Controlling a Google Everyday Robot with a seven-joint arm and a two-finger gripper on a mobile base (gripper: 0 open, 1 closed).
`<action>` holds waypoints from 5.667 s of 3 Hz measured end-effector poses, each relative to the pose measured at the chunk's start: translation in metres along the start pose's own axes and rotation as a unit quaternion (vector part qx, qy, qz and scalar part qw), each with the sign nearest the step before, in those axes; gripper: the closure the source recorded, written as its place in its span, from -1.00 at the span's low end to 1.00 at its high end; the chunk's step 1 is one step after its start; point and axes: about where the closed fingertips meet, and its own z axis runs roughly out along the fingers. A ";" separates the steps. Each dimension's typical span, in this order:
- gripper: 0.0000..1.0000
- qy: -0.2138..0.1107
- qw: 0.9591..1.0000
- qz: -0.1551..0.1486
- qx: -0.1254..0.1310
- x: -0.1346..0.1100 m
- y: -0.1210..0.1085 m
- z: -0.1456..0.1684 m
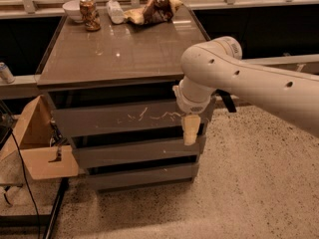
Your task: Open top drawer
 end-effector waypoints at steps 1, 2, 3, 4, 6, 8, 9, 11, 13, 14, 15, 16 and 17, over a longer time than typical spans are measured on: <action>-1.00 -0.001 1.000 -0.008 -0.019 -0.006 -0.012 0.016; -1.00 -0.002 0.999 -0.013 -0.039 -0.011 -0.022 0.030; -1.00 0.002 0.999 -0.018 -0.051 -0.016 -0.035 0.047; -1.00 0.005 0.998 -0.022 -0.057 -0.019 -0.043 0.061; -1.00 0.021 0.995 -0.026 -0.095 -0.021 -0.055 0.095; -1.00 0.030 0.988 -0.021 -0.150 -0.016 -0.045 0.105; -1.00 0.033 0.984 -0.014 -0.175 -0.008 -0.031 0.101; -1.00 0.036 0.979 -0.016 -0.201 -0.001 -0.009 0.084; -1.00 0.031 0.976 -0.022 -0.216 0.001 0.006 0.066; -1.00 0.031 0.973 -0.023 -0.227 0.005 0.016 0.058; -1.00 0.032 0.970 -0.019 -0.239 0.011 0.028 0.049; -1.00 0.031 0.969 -0.016 -0.244 0.015 0.035 0.042; -1.00 0.033 0.965 -0.006 -0.260 0.024 0.055 0.031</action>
Offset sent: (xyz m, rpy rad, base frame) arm 0.0444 0.0269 -0.0288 -0.0254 0.1154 0.0466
